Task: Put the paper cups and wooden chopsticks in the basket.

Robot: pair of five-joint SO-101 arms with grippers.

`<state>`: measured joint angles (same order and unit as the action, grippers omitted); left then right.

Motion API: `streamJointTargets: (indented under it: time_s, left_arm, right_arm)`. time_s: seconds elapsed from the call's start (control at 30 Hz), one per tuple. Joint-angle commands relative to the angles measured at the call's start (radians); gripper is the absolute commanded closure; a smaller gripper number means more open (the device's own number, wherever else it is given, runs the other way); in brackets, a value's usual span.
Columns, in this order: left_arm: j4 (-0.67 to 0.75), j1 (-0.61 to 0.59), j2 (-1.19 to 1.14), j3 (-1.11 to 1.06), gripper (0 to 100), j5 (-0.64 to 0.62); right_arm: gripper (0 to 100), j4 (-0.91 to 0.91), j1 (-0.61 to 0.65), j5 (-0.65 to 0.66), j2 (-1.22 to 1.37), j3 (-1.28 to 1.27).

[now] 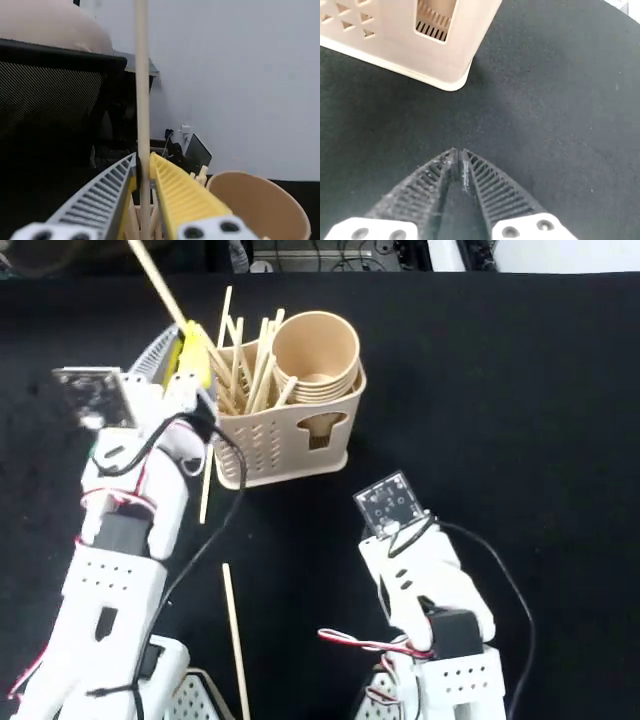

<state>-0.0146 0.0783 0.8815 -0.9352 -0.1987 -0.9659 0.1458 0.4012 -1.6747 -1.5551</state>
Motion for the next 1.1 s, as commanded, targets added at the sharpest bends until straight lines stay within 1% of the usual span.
streamJointTargets:
  time_s: [0.0,0.03,0.07,0.13,0.17,0.2,0.27,0.37,0.47,0.53,0.57,0.67,0.73,0.8,0.97,1.07]
  left_arm:
    - [-0.034,0.07,-0.017,-0.016,96,0.014]
    - [-0.092,0.079,-0.015,-0.008,94,0.014]
    - [-0.176,0.085,-0.011,0.01,90,0.014]
    - [-0.381,0.074,0.014,0.085,80,0.0]
    - [-0.497,0.056,0.029,0.139,76,-0.028]
    - [-0.618,0.035,0.043,0.205,74,-0.054]
    - [-0.836,0.001,0.057,0.351,74,-0.055]
    - [-1.094,-0.084,0.061,0.558,74,-0.014]
    - [-1.281,-0.217,0.028,0.662,74,-0.005]
    - [-1.359,-0.259,-0.041,0.665,74,0.032]
    - [-1.37,-0.282,-0.094,0.648,74,0.044]
    - [-1.344,-0.397,-0.281,0.587,74,0.048]
    - [-1.304,-0.404,-0.411,0.553,74,0.051]
    - [-1.246,-0.39,-0.535,0.524,74,0.044]
    - [-1.083,-0.245,-0.798,0.472,74,0.037]
    - [-1.01,-0.199,-0.89,0.473,74,-0.018]
  right_arm:
    - [98.6,0.023,-0.012,0.005,-0.004,0.004]
    - [98.6,0.023,-0.012,0.005,-0.004,0.004]
    - [98.6,0.023,-0.012,0.005,-0.004,0.004]
    - [98.6,0.023,-0.012,0.005,-0.004,0.004]
    - [98.6,0.023,-0.012,0.005,-0.004,0.004]
    - [98.6,0.023,-0.012,0.005,-0.004,0.004]
    - [98.6,0.023,-0.012,0.005,-0.004,0.002]
    - [98.6,0.029,-0.012,0.005,-0.004,-0.005]
    - [98.6,0.044,-0.012,0.005,-0.004,-0.013]
    - [98.6,0.044,-0.012,0.005,-0.004,-0.016]
    - [98.6,0.044,-0.011,0.005,-0.004,-0.018]
    - [98.6,0.044,-0.009,0.005,-0.004,-0.018]
    - [98.6,0.044,-0.009,0.005,-0.004,-0.018]
    - [98.6,0.044,-0.008,0.005,-0.004,-0.018]
    - [98.6,0.044,-0.008,0.005,-0.004,-0.019]
    - [98.6,0.044,-0.008,0.005,-0.004,-0.019]
